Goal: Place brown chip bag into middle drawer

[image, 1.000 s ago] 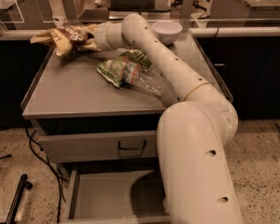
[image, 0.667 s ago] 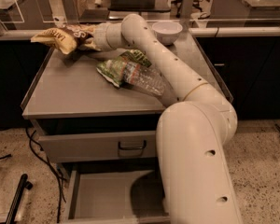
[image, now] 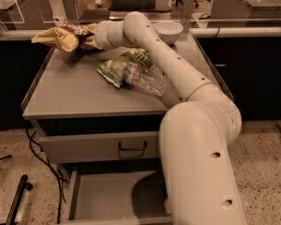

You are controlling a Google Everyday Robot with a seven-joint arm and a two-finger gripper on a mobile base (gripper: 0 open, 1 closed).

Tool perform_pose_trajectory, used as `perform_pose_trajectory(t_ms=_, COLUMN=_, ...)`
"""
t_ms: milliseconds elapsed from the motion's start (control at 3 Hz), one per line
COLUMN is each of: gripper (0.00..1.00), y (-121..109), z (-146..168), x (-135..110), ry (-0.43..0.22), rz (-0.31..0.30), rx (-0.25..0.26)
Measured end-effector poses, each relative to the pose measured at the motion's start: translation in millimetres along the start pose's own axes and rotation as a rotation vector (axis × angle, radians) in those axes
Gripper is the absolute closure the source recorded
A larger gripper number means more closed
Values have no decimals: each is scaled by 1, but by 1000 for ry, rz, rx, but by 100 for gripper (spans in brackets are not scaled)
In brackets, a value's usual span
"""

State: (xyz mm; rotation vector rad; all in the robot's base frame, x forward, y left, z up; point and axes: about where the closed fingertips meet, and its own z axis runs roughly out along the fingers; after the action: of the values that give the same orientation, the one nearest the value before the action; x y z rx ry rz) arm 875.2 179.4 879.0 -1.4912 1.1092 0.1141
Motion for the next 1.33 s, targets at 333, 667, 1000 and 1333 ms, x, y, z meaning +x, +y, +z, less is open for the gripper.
perform_pose_trajectory(t_ms=333, gripper=100, y=-10, z=-18, x=-11, ry=-4, rz=-24, rx=15)
perform_pose_trajectory(t_ms=667, gripper=100, y=-15, z=-43, x=-32, ry=-27, rz=-61, rx=21)
perform_pose_trajectory(t_ms=1000, gripper=100, y=-14, z=-71, x=-61, ry=-76, rz=-104, rx=25)
perform_pose_trajectory(t_ms=1333, gripper=100, y=2, z=-98, x=-102, ry=-157, rz=-136, rx=28)
